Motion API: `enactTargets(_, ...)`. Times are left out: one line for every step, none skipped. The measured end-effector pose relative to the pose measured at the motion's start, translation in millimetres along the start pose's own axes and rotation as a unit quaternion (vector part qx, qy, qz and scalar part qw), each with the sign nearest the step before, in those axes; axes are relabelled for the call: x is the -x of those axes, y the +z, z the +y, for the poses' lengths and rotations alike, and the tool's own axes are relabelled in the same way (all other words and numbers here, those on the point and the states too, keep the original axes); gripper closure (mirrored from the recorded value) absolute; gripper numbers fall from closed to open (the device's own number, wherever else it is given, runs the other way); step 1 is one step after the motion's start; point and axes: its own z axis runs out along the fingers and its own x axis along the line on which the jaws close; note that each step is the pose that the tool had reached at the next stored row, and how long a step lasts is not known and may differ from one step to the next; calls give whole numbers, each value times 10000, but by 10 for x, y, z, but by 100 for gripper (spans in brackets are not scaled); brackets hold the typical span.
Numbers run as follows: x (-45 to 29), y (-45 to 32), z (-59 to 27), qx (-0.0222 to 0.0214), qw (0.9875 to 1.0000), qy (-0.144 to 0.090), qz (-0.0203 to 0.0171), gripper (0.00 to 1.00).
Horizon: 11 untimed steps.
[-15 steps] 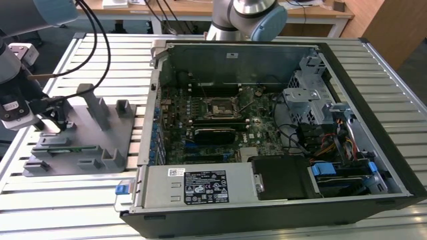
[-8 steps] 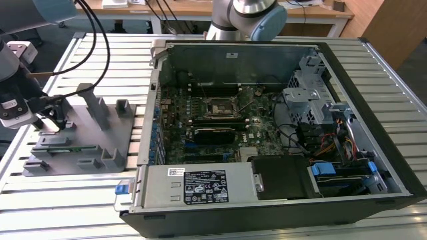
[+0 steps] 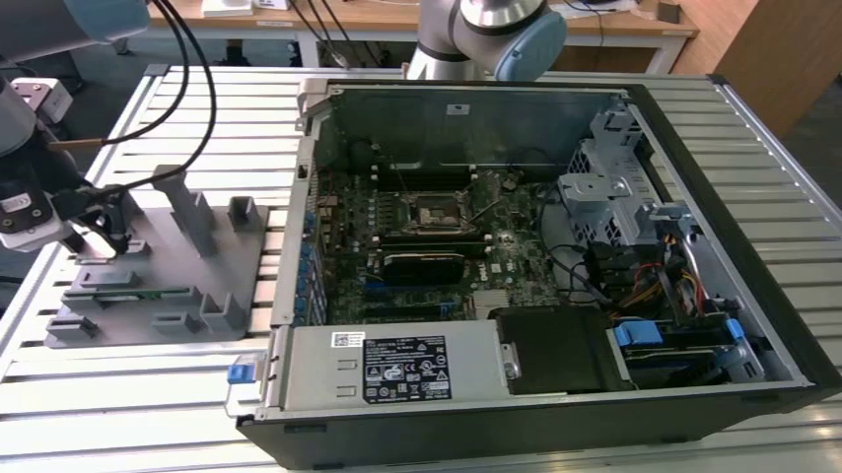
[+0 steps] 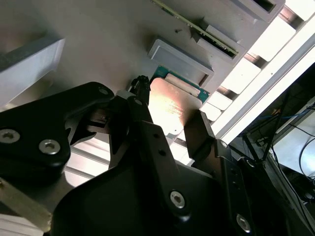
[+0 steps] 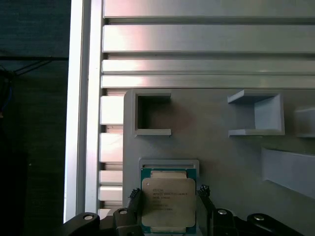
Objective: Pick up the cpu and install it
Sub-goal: 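Pick up the cpu and move it towards the insertion slot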
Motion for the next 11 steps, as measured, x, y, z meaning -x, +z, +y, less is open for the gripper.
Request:
enactTargets(0,-5,0,0,10000,0,0,47)
enactTargets(0,-9,1,1,10000,0,0,47)
enactTargets(0,-13,1,1,10000,0,0,47)
enactTargets(0,-17,1,1,10000,0,0,47)
enactTargets(0,-21,2,1,10000,0,0,47)
enactTargets(-1,-24,2,2,10000,0,0,47)
enactTargets(-1,-27,2,2,10000,0,0,47)
enactTargets(-1,-31,2,2,10000,0,0,47)
enactTargets(-1,-34,3,2,10000,0,0,47)
enactTargets(-1,-36,3,2,10000,0,0,47)
enactTargets(-1,-39,3,2,10000,0,0,47)
